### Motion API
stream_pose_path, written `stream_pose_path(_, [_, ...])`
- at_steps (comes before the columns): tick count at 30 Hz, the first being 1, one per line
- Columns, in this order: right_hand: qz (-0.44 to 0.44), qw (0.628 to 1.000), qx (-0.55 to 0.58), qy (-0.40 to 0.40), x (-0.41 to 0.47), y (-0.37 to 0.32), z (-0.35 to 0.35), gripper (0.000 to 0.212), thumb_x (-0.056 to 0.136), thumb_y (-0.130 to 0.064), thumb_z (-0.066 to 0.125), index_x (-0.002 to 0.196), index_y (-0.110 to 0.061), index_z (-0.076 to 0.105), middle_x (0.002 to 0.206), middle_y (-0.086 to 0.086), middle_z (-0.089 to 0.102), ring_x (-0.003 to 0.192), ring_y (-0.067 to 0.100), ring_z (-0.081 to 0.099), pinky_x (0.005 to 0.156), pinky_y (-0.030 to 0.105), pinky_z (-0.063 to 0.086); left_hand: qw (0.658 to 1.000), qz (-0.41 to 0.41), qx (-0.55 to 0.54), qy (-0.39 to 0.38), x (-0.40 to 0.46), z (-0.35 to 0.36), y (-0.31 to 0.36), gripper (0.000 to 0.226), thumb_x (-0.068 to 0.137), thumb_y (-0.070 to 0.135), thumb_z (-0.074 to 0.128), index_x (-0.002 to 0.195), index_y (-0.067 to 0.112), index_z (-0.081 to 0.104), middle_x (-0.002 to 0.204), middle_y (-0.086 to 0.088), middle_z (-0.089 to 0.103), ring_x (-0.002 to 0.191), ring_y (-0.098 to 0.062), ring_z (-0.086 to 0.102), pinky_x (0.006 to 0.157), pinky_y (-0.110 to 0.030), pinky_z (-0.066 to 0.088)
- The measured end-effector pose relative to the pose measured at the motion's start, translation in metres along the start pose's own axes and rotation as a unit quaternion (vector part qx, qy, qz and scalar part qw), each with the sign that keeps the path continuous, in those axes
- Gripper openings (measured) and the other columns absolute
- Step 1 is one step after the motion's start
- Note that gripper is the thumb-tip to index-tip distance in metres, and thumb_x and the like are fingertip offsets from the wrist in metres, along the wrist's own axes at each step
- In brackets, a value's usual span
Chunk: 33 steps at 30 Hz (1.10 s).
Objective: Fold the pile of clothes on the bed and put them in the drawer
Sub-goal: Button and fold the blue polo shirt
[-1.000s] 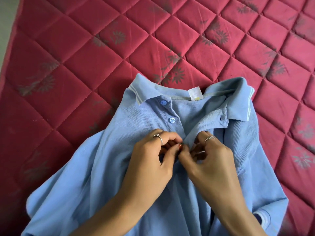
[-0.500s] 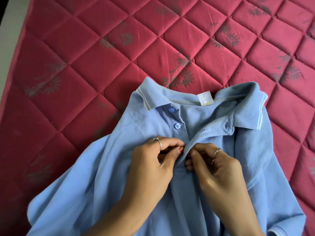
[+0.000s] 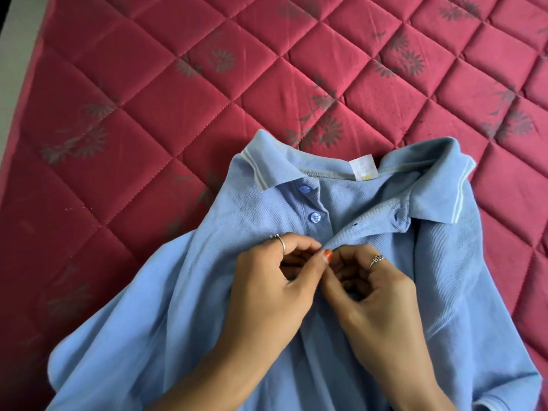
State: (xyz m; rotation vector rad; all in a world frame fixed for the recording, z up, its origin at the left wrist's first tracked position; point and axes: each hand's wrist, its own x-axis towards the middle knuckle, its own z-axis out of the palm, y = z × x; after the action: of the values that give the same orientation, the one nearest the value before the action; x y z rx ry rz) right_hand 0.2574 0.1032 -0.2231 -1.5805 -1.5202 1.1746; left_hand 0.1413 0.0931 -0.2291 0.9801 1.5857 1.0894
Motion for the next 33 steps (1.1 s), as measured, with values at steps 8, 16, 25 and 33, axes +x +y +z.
stream_pose_path(8, [-0.075,0.995,-0.050,0.040,-0.002,0.005,0.009,0.008,0.077,-0.019,0.066,0.077,-0.023,0.059,0.068,-0.007,0.059,0.059,0.008,0.057,0.056,0.012,0.044,0.999,-0.020,-0.022,0.034,0.000,0.001,-0.005,0.018,0.087,0.007,0.066,0.087,0.024,0.060,0.075,0.009,0.071,0.068,-0.003,0.066,0.065,-0.012,0.048])
stream_pose_path(16, [0.092,0.973,0.209,-0.018,0.000,-0.002,0.003,0.010,0.076,-0.016,0.061,0.068,-0.011,0.058,0.060,0.000,0.055,0.057,0.008,0.048,0.054,0.015,0.041,0.993,-0.044,-0.111,0.010,-0.001,0.004,-0.008,0.021,0.089,0.014,0.060,0.086,0.025,0.043,0.078,-0.001,0.065,0.075,-0.010,0.065,0.075,-0.022,0.050])
stream_pose_path(25, [0.155,0.963,0.220,-0.013,0.013,-0.009,-0.006,0.017,0.093,-0.018,0.061,0.084,-0.004,0.055,0.058,0.005,0.058,0.050,0.017,0.050,0.047,0.022,0.045,0.998,0.028,-0.054,-0.031,-0.001,0.003,-0.008,0.007,0.085,0.020,0.054,0.083,0.023,0.048,0.070,0.006,0.059,0.065,-0.001,0.058,0.066,-0.013,0.044])
stream_pose_path(33, [0.237,0.905,0.350,0.042,0.019,-0.009,-0.009,0.015,0.077,-0.017,0.065,0.069,-0.008,0.055,0.058,0.008,0.051,0.045,0.011,0.046,0.044,0.017,0.043,0.995,0.058,0.050,-0.058,0.004,0.002,-0.004,0.029,0.090,0.032,0.045,0.116,0.041,0.053,0.084,0.005,0.066,0.067,-0.008,0.061,0.063,-0.016,0.045])
